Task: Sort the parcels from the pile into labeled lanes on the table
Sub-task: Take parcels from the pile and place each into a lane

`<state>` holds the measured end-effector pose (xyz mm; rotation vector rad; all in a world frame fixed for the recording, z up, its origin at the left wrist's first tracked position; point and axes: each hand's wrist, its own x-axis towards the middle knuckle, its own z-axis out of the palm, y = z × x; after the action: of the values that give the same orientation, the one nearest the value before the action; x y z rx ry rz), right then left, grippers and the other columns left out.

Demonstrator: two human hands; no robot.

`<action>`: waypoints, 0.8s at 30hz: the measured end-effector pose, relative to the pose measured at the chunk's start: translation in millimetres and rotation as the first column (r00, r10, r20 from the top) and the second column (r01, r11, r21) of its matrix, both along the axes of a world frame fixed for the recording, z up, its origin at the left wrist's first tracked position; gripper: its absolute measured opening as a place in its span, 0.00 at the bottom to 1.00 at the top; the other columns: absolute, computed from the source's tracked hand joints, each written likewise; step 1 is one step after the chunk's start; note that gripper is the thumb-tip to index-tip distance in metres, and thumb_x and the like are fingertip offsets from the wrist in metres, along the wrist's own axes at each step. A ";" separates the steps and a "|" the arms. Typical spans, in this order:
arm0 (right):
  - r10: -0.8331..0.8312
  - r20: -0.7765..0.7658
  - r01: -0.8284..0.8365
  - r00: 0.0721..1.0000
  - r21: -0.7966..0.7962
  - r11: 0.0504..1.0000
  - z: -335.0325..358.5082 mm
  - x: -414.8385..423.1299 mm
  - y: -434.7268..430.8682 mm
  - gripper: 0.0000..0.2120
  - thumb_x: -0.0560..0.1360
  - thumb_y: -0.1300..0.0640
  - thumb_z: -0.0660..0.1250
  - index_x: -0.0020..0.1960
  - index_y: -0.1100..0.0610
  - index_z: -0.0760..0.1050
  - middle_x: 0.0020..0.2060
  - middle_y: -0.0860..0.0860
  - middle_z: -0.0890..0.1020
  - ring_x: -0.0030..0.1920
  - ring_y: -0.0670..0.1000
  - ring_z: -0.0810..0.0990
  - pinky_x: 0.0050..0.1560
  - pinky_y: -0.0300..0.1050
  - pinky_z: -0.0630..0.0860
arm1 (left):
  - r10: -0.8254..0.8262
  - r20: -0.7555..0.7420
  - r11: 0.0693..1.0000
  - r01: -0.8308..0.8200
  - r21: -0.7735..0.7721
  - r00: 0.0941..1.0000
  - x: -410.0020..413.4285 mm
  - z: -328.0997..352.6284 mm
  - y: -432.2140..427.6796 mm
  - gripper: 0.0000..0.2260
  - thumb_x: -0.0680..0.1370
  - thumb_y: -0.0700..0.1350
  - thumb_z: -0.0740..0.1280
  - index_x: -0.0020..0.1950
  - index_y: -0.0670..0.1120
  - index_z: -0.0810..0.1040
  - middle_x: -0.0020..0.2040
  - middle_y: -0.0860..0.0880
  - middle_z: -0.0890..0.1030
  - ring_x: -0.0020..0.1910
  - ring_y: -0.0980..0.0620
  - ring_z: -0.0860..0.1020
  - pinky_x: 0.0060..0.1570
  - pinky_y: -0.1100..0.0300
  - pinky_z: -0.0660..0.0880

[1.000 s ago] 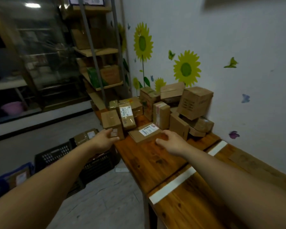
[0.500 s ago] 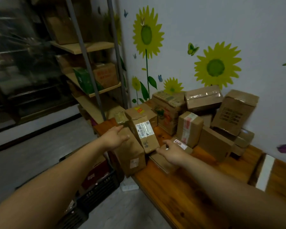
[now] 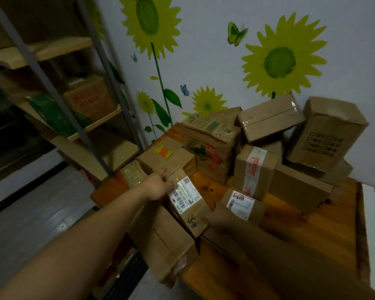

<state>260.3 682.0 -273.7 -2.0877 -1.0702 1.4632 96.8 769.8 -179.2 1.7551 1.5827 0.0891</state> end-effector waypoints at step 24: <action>-0.669 0.160 0.400 0.726 0.693 0.600 129.8 -6.4 -122.9 0.17 0.77 0.56 0.66 0.64 0.47 0.69 0.64 0.46 0.68 0.57 0.44 0.68 0.53 0.37 0.68 | -0.098 0.678 0.995 0.076 0.062 0.728 2.9 47.6 -56.1 0.15 0.77 0.42 0.66 0.63 0.48 0.71 0.61 0.47 0.77 0.57 0.48 0.77 0.57 0.50 0.75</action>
<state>254.0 559.1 -143.9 -1.9688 -0.7561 0.2875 99.7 713.7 -131.7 1.5501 0.9500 0.6461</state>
